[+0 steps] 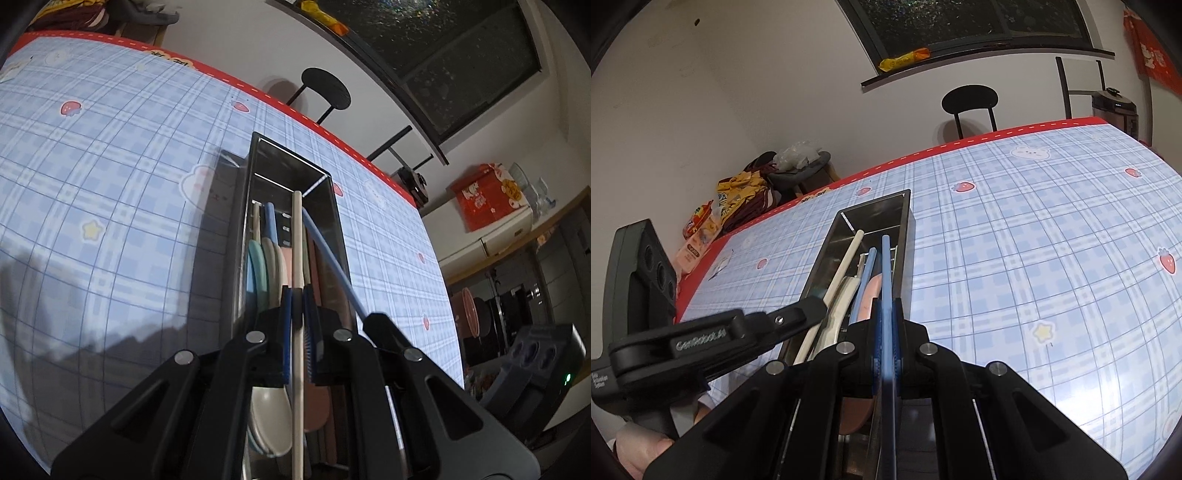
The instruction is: Organize utensils
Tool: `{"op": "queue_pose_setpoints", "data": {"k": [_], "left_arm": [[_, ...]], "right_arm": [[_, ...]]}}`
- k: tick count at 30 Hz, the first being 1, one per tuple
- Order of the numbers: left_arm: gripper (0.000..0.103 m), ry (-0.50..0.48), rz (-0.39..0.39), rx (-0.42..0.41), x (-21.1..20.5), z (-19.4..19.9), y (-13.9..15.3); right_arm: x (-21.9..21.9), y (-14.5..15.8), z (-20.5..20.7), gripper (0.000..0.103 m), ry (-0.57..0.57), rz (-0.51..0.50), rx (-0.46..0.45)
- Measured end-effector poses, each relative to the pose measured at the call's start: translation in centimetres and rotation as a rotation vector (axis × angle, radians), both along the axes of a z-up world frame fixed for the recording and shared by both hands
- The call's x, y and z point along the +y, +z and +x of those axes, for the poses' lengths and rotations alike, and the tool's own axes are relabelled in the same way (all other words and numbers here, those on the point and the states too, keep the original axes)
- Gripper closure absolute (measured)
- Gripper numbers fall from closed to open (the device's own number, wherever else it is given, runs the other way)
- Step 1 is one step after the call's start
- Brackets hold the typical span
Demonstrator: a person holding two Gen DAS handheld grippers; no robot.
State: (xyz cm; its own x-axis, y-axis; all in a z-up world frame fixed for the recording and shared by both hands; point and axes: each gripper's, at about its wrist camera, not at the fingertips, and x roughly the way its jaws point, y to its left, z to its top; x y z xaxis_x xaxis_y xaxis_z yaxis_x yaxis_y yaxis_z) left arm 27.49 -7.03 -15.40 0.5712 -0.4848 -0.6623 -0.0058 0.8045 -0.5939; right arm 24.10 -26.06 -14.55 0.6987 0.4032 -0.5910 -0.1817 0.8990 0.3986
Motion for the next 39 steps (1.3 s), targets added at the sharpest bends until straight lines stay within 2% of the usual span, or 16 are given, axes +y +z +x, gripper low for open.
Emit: {"op": "queue_pose_setpoints", "data": {"k": [8,14,16,21,27,30,33,39], "left_arm": [[0.093,-0.005,0.022,-0.012,-0.7,1.1,0.3],[0.084,0.005,0.07,-0.063,0.4,0.7,2.1],[0.08,0.014,0.097,-0.09,1.1,0.3,3.0],[0.071,0.04,0.182,-0.147,2.9,-1.3,5.2],[0.069,0.079,0.275,-0.197,5.3,-4.0,7.0],[0.067,0.095,0.316,-0.219,6.5,-5.7,8.0],[0.066,0.101,0.36,-0.242,7.2,-7.1,8.7],[0.06,0.103,0.427,-0.311,8.0,-10.3,11.0]], "right_arm": [[0.8,-0.2,0.2,0.097,0.024,-0.011,0.014],[1.5,0.2,-0.4,0.096,0.076,-0.013,0.012],[1.5,0.7,-0.7,0.093,0.079,-0.014,-0.001],[1.1,1.8,-1.5,0.057,0.031,-0.055,-0.045],[1.4,2.8,-2.7,0.025,-0.002,-0.163,-0.098],[1.8,3.7,-3.8,0.013,-0.012,-0.21,-0.139],[2.3,5.0,-5.1,0.006,-0.012,-0.248,-0.178],[3.2,7.1,-8.0,0.006,-0.011,-0.314,-0.231]]}}
